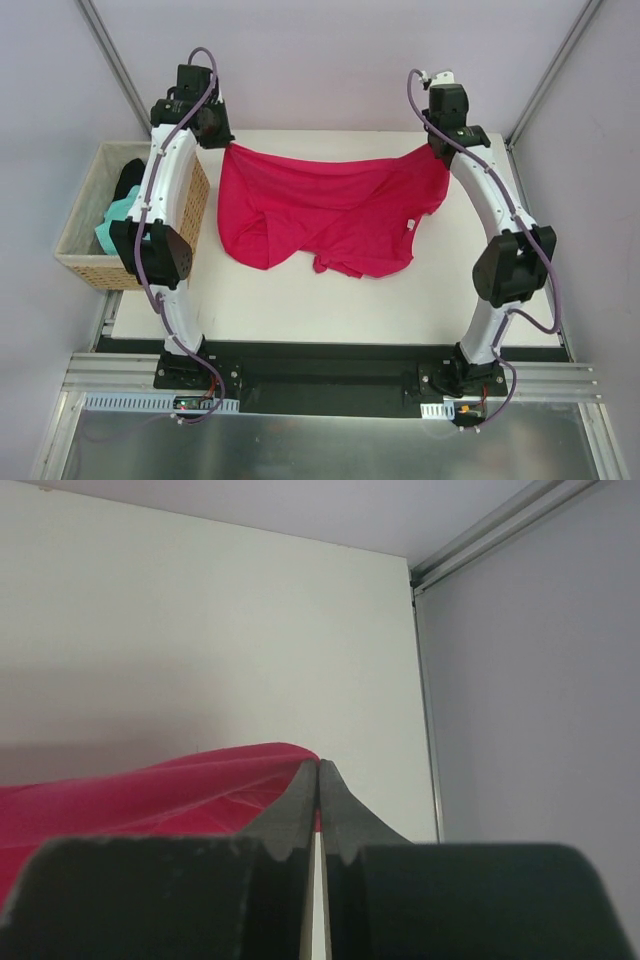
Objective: Fold and stack the t-shirts
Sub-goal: Flatten out the tshirt
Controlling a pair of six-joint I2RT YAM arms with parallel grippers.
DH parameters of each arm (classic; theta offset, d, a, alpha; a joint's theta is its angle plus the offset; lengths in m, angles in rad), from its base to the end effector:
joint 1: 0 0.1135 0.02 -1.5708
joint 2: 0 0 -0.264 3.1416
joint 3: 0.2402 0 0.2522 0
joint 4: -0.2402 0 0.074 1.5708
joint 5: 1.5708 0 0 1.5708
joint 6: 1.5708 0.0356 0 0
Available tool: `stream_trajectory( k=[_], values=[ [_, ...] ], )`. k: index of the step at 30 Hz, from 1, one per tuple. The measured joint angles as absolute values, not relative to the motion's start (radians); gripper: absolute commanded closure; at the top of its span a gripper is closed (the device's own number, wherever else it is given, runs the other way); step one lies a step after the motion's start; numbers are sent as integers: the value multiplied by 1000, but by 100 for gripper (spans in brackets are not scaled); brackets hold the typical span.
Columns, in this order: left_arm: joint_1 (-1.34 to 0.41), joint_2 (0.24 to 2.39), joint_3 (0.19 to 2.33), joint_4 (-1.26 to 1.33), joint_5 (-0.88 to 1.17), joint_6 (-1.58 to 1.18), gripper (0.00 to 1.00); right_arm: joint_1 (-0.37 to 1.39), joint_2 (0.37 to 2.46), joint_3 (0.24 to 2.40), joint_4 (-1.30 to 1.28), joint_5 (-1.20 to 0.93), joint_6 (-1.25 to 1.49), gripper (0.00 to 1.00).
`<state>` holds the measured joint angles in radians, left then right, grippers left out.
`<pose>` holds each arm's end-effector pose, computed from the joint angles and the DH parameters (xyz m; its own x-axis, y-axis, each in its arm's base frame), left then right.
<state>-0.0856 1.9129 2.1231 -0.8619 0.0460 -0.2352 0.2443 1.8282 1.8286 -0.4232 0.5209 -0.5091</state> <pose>0.4210 -0.0378 0.4055 -0.6161 -0.1808 -0.7667 -0.0223 0.9769 -0.2124 0.4194 0.0863 0.3859 -0.4600 -0.5504 -0.6968 0.0073 0.7824 -0.6228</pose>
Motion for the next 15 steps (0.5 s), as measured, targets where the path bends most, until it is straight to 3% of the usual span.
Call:
stream_trajectory(
  k=[15],
  values=[
    [-86, 2141, 2289, -837, 76, -224, 100, 218, 2057, 2016, -440, 447, -455, 99]
  ],
)
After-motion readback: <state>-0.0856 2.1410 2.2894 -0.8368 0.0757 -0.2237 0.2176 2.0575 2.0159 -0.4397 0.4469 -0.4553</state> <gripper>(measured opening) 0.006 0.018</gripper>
